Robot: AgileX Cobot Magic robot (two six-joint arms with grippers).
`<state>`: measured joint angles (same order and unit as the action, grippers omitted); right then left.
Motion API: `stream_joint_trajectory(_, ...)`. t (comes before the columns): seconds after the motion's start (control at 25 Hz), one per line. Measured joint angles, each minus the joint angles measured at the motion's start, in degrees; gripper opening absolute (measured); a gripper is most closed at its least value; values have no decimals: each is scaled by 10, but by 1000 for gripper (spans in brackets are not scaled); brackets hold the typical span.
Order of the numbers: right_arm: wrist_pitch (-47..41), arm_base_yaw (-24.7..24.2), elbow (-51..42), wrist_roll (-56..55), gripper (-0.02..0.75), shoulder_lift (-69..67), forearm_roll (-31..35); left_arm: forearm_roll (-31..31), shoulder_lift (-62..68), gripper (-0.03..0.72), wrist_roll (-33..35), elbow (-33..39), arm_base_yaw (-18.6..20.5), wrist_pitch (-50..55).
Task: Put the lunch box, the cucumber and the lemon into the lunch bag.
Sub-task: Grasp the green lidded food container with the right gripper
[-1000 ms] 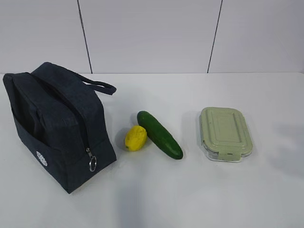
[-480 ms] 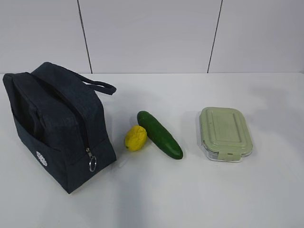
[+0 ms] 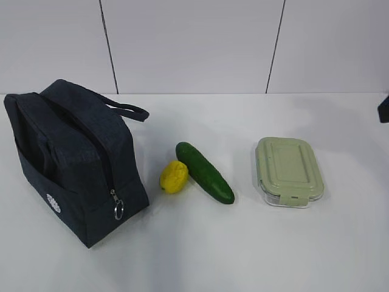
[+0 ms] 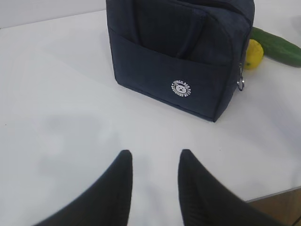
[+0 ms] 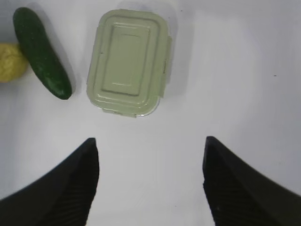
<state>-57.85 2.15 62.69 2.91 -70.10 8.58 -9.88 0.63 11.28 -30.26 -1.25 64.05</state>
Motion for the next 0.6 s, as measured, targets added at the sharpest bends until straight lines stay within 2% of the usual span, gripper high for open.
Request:
stream_joint_trajectory(0.24,3,-10,14,105,524,-79,91,0,0,242,0,0,0,0)
stream_joint_trajectory(0.6,-14,-106,16,324,523,-185,340,0,0,242,0,0,0,0)
